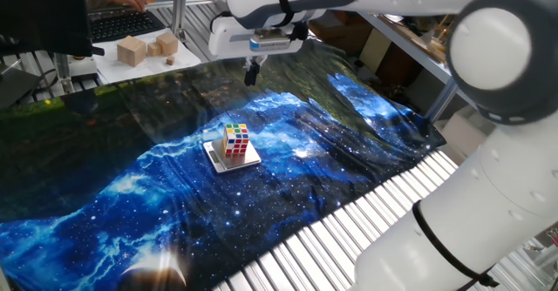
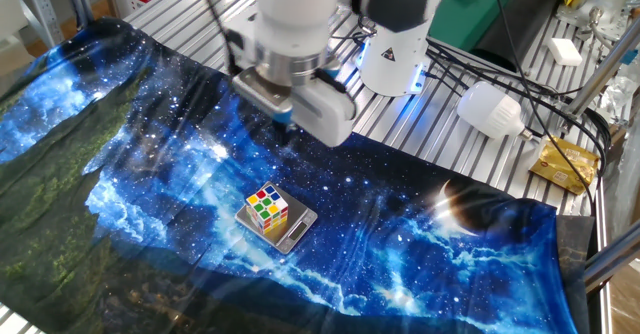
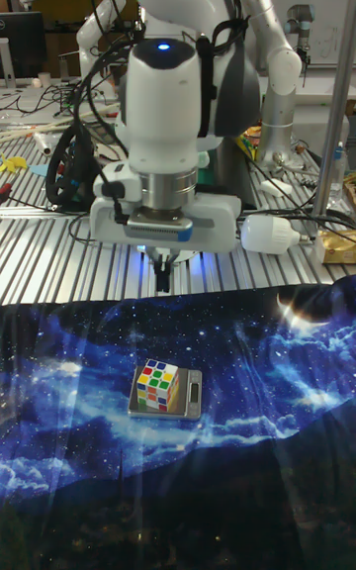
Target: Remove the object from the scale
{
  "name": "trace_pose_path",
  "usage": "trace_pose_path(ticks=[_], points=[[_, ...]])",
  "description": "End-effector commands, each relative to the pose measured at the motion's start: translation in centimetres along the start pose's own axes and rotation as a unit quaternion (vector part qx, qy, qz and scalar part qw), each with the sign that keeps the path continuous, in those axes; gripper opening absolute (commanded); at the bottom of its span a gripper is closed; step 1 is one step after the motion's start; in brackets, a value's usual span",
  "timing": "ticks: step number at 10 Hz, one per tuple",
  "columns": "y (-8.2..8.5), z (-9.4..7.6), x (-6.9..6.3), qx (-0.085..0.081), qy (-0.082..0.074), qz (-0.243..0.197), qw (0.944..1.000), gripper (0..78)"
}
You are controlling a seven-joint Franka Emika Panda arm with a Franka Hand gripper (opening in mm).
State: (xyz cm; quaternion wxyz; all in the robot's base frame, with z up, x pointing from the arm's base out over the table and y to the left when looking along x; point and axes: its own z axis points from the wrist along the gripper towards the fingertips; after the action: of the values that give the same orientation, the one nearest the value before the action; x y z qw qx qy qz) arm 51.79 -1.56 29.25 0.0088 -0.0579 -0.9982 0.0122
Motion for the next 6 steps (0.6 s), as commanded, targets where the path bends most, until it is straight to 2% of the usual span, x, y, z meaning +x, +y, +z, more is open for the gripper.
trace_pose_path(ticks=[1, 4, 6], points=[[-0.57, 0.04, -1.14, -0.001, 0.002, -0.007, 1.0000, 0.0], [-1.46, 0.37, -1.84, -0.001, 0.005, -0.008, 1.0000, 0.0], [-1.51, 0.38, -1.97, -0.001, 0.010, 0.013, 0.9999, 0.0]])
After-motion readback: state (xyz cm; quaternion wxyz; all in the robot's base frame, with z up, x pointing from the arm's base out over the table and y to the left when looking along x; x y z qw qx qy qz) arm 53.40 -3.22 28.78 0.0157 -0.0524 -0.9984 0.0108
